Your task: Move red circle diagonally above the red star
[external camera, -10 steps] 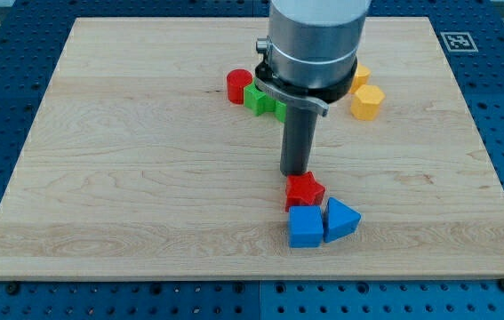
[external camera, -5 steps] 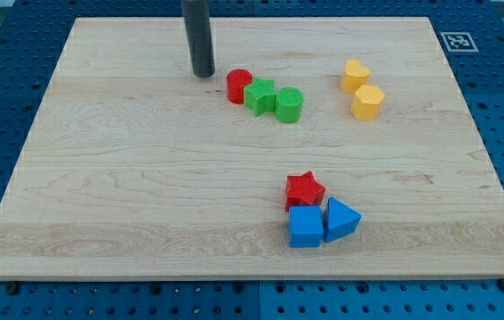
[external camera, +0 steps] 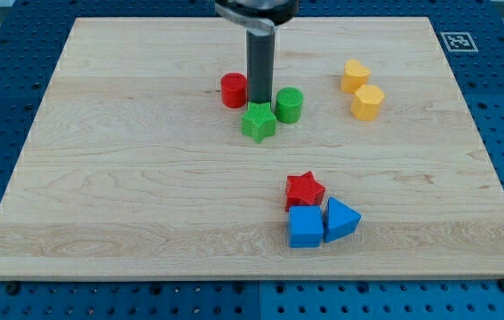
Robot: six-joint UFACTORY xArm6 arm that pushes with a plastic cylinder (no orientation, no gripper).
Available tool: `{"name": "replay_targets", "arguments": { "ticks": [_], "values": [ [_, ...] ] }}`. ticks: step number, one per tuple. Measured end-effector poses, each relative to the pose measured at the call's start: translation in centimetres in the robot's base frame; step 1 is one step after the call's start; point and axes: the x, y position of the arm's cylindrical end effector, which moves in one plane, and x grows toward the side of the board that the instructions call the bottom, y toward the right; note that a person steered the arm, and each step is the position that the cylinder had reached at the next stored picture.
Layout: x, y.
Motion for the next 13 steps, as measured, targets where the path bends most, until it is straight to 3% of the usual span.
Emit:
{"name": "replay_targets", "arguments": {
  "ticks": [4, 5, 7, 9, 11, 13],
  "values": [
    [-7.3, -0.3],
    [-6.6, -3.3],
    [0.7, -3.8],
    [-0.2, -5.2],
    [4.6, -5.2],
    [1.8, -11.0]
  ]
}}
